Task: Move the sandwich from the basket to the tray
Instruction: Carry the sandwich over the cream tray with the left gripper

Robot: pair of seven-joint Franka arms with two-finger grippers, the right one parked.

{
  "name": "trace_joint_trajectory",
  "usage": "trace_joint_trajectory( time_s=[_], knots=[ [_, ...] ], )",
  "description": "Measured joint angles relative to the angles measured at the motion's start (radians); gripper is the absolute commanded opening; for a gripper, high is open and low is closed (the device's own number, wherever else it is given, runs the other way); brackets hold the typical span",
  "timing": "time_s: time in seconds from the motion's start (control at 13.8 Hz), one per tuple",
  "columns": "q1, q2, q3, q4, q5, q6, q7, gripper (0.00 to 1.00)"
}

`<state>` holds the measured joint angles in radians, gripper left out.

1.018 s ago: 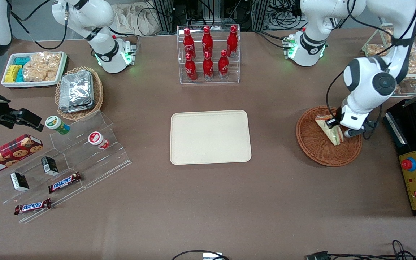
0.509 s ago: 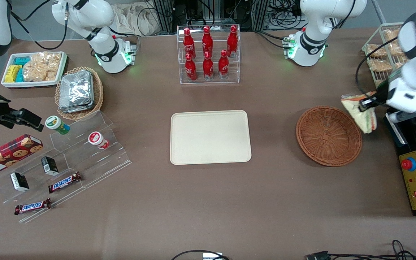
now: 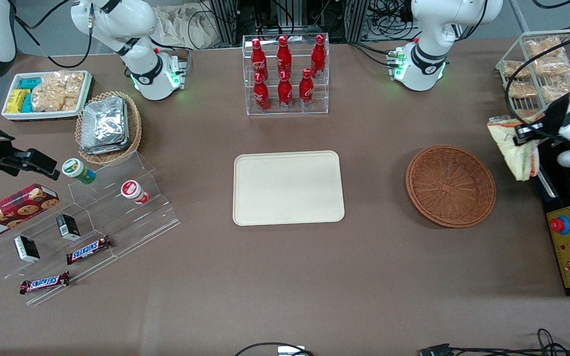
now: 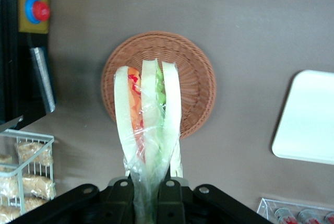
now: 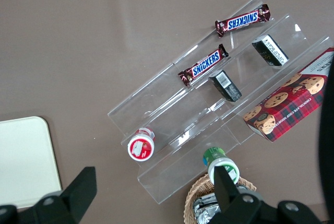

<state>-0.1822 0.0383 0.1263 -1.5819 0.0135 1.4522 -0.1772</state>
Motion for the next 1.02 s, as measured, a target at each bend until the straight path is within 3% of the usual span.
trace_joint_trajectory(
  time_s=[0.22,0.51,0.65,0.8,1.02],
  knots=[
    [-0.004,0.027,-0.175,0.007,-0.003,-0.001,-0.037,0.02],
    [-0.017,0.135,-0.493,0.085,0.001,0.019,-0.387,0.04],
    [-0.021,0.222,-0.612,0.151,0.041,0.042,-0.541,0.04],
    [-0.022,0.284,-0.672,0.181,0.085,0.06,-0.594,0.04],
    [-0.019,0.32,-0.677,0.11,0.092,0.169,-0.595,0.04]
  ],
)
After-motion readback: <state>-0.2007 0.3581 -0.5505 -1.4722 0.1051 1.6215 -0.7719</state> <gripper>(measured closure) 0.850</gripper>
